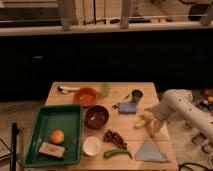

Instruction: Place banana in purple bowl

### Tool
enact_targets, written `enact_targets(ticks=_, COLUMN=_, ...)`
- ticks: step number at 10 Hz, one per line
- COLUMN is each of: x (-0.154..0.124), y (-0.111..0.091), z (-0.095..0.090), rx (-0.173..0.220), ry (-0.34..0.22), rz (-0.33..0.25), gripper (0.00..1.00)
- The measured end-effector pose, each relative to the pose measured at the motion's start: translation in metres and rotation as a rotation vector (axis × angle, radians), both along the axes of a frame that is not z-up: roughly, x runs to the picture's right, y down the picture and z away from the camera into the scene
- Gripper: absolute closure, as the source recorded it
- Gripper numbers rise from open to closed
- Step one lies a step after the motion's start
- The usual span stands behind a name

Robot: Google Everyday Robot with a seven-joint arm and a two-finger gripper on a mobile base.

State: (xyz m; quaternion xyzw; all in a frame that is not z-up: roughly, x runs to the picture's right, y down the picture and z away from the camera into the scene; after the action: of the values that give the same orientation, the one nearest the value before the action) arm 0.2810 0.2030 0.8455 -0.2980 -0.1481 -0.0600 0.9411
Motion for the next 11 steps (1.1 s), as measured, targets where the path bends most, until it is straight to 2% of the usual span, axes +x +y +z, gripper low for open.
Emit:
enact_targets(ticks=1, x=-0.004, y=0.001, z=0.002, rx=-0.004, ry=-0.004, rz=-0.013, gripper=0.22)
enact_targets(ticks=2, x=-0.006, y=0.003, z=0.003, rx=-0.01, ry=-0.006, rz=-0.023, gripper=0.27)
enact_targets(ticks=6, x=-0.007, y=0.007, z=0.008, rx=-0.014, ry=-0.001, rz=-0.032, gripper=0.67)
enact_targets(ticks=7, x=-0.007, y=0.005, z=0.006, rx=-0.008, ry=0.0, rz=-0.034, gripper=0.81)
enact_targets(ticks=8, x=-0.005, y=0.004, z=0.003, rx=-0.004, ry=0.002, rz=-0.031, gripper=0.89)
enact_targets(ticks=10, x=-0.003, y=-0.003, z=-0.003, rx=0.012, ry=-0.001, rz=-0.026, gripper=1.0)
enact_targets(ticks=11, x=-0.001, y=-0.006, z=-0.007, rx=0.021, ry=-0.006, rz=-0.018, gripper=1.0)
